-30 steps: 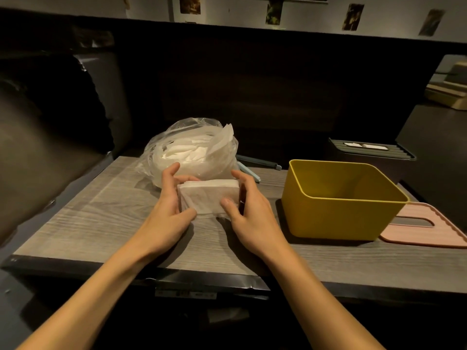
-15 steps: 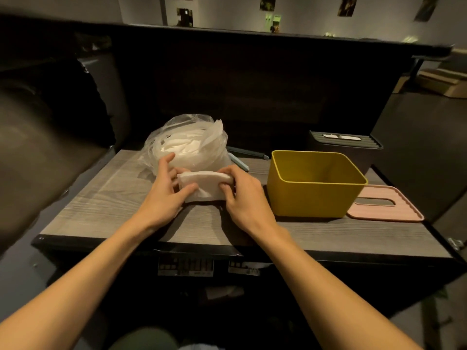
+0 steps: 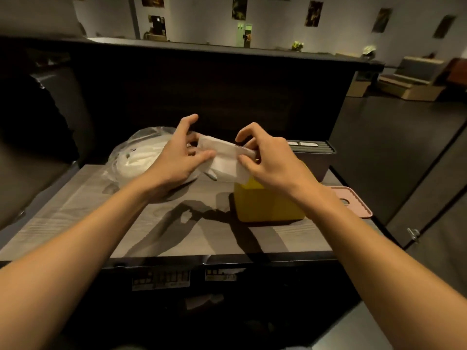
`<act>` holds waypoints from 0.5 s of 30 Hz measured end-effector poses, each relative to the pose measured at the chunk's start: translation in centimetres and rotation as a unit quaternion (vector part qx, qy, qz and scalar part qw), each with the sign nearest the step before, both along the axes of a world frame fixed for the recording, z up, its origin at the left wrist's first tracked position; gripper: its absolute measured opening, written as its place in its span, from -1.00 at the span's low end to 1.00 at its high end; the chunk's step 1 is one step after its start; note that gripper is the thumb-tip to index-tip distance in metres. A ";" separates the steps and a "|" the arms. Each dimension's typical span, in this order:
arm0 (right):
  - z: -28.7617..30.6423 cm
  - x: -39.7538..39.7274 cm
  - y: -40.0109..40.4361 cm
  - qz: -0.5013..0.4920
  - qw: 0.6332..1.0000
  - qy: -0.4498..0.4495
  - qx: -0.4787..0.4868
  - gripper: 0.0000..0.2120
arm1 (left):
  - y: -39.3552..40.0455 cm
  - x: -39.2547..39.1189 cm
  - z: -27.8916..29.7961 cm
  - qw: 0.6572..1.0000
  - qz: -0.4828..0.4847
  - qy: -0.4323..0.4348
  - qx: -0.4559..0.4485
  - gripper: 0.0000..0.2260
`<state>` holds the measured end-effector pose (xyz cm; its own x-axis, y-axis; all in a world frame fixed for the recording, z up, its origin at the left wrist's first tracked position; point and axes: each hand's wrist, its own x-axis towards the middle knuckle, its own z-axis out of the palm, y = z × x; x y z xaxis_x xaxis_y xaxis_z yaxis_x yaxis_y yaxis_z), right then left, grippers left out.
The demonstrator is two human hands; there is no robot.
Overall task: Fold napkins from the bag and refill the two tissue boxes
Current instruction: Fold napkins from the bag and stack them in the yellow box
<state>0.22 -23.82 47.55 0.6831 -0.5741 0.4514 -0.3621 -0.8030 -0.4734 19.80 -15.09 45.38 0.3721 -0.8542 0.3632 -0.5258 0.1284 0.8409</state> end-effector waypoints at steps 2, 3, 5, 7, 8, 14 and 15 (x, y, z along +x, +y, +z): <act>0.8 -1.4 -0.7 -0.005 1.000 0.026 -0.001 -0.64 | -1.7 -0.6 0.9 1.000 -0.013 -0.019 -0.001 -0.24; 1.0 -1.9 -1.0 -0.010 0.999 0.043 0.002 -0.64 | -2.5 -0.9 1.5 0.999 -0.020 -0.033 -0.001 -0.25; 1.3 -2.6 -1.7 -0.019 0.997 0.074 0.015 -0.67 | -4.2 -1.6 2.4 0.997 -0.037 -0.063 0.009 -0.27; 1.2 -2.8 -2.4 -0.024 0.994 0.100 0.042 -0.73 | -5.9 -2.3 2.9 0.994 -0.053 -0.091 0.026 -0.29; 1.1 -2.9 -2.8 -0.021 0.991 0.119 0.063 -0.77 | -6.6 -2.6 3.0 0.992 -0.060 -0.107 0.037 -0.30; 1.3 -3.2 -6.1 0.050 0.929 0.279 0.240 -0.84 | -9.8 -3.6 2.2 0.961 -0.106 -0.226 0.118 -0.42; 1.1 -3.1 -6.4 0.053 0.919 0.301 0.249 -0.83 | -10.0 -3.6 1.8 0.958 -0.106 -0.232 0.131 -0.43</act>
